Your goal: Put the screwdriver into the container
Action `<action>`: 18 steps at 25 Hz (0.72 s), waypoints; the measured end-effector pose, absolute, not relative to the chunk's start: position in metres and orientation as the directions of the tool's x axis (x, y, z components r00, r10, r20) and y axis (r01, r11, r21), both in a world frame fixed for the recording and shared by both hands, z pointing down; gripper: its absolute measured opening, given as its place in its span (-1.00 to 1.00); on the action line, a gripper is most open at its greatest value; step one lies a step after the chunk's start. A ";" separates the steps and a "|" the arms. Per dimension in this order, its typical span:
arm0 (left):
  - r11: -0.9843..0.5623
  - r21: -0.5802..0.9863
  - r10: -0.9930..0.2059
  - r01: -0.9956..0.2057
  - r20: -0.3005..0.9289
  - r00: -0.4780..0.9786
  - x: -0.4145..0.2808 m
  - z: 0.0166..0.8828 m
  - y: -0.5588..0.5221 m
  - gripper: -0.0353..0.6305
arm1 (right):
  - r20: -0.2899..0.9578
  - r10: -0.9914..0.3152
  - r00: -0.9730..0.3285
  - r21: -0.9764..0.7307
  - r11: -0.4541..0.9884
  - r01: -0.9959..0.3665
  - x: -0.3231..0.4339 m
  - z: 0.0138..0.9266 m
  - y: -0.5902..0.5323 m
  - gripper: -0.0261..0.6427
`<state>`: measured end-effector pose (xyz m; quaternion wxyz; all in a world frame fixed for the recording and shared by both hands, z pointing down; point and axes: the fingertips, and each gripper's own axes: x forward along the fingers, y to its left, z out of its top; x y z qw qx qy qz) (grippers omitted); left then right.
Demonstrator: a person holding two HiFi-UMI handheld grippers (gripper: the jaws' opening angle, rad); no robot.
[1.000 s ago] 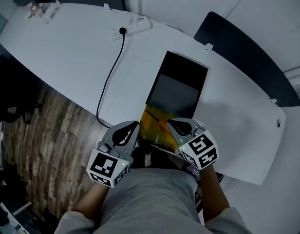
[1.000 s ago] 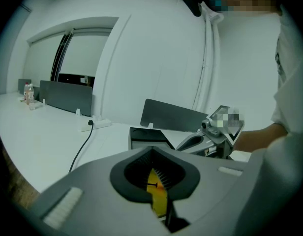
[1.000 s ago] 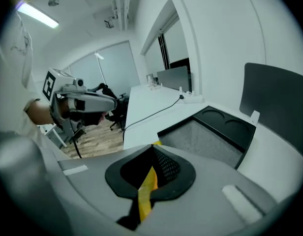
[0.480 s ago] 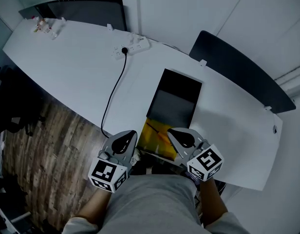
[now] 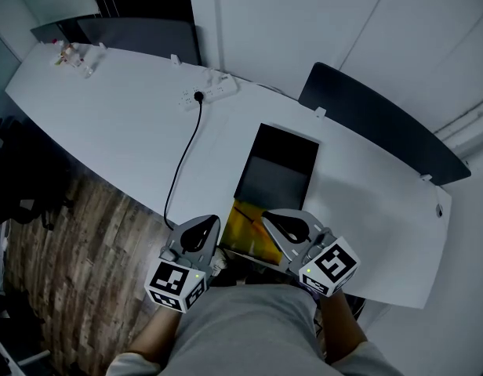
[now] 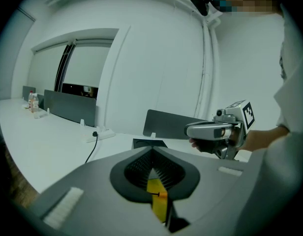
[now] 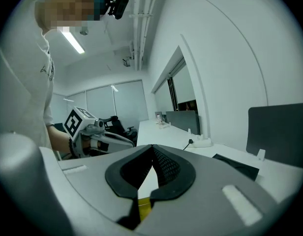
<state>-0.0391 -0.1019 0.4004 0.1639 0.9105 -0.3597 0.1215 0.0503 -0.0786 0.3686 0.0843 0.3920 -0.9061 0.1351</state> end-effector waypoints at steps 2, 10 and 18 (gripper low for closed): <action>-0.688 0.210 -0.616 -0.695 0.337 0.712 -0.037 0.399 -0.103 -0.89 | 0.268 -0.687 -0.675 -0.182 0.652 -0.736 0.051 0.372 -0.080 -0.88; -0.695 0.197 -0.611 -0.692 0.345 0.712 -0.037 0.397 -0.104 -0.89 | 0.323 -0.670 -0.669 -0.183 0.649 -0.739 0.051 0.385 -0.080 -0.88; -0.697 0.193 -0.608 -0.690 0.350 0.713 -0.038 0.397 -0.103 -0.89 | 0.334 -0.665 -0.668 -0.203 0.642 -0.740 0.047 0.394 -0.083 -0.88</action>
